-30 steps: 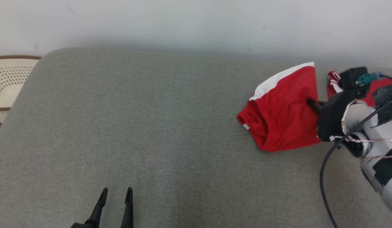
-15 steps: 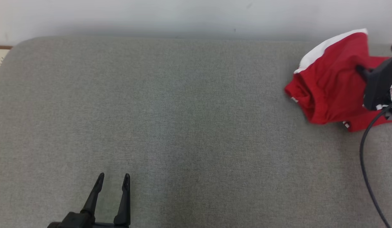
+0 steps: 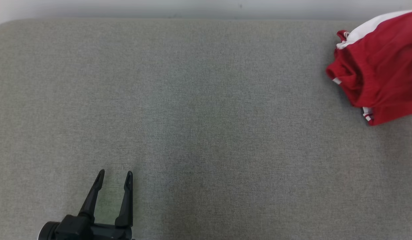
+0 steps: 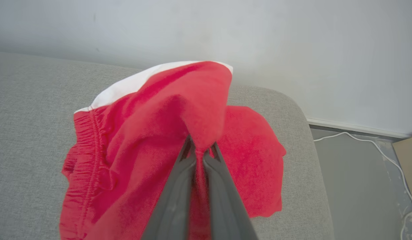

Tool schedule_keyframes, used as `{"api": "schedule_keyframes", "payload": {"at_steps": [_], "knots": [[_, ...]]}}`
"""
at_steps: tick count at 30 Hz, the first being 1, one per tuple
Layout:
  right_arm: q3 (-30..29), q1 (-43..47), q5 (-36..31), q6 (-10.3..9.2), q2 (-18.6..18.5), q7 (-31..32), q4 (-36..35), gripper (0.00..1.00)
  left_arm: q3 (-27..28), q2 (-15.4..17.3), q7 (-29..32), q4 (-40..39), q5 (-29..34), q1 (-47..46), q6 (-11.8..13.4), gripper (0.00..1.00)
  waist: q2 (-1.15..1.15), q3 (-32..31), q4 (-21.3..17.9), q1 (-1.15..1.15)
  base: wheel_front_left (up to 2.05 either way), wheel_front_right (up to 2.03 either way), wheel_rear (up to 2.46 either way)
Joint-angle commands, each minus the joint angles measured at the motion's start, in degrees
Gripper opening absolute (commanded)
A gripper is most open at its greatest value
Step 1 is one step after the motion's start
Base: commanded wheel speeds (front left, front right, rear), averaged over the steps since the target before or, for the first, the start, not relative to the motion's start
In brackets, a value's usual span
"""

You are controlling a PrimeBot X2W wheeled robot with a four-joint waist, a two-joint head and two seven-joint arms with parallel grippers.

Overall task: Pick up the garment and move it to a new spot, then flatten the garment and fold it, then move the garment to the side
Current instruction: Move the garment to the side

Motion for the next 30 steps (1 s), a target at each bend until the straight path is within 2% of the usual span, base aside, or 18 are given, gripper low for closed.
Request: {"api": "schedule_keyframes", "payload": {"at_steps": [1,17,27,28,29,30], "knots": [[0.93,-1.95,-1.17,-0.05,-1.34,-0.28,0.04,0.0,0.11,0.31,-0.22,-0.56,0.5,-0.82,0.13,1.0,-0.01,1.22,-0.36,-0.01,0.0,0.0,0.0],[5.31,-6.85,-3.86,-0.05,-7.36,0.21,3.65,0.0,-0.26,0.6,-0.23,-2.31,0.74,-2.15,-0.29,1.0,-0.01,5.41,0.52,-0.01,0.0,0.0,0.0],[5.15,-7.71,-4.45,-0.05,-6.51,-1.16,8.61,0.0,-0.09,0.73,-0.23,-2.48,0.94,-2.72,-0.1,1.0,-0.01,6.47,0.94,-0.01,0.0,0.0,0.0],[5.14,-7.83,-4.67,-0.05,-6.26,-1.31,9.0,0.45,-0.09,0.72,-0.23,-2.44,0.96,-2.75,-0.11,1.0,-0.01,6.54,0.94,-0.01,0.0,0.0,0.0],[5.19,-7.84,-4.74,-0.05,-5.95,-1.31,9.32,1.0,-0.1,0.74,-0.23,-2.34,0.98,-2.78,-0.1,1.0,-0.01,6.59,0.92,-0.01,0.0,0.0,0.0],[5.2,-7.84,-4.91,-0.05,-5.67,-1.31,9.78,1.0,-0.07,0.76,-0.23,-2.24,0.97,-2.85,-0.1,1.0,-0.01,6.61,0.91,-0.01,0.0,0.0,0.0]]}}
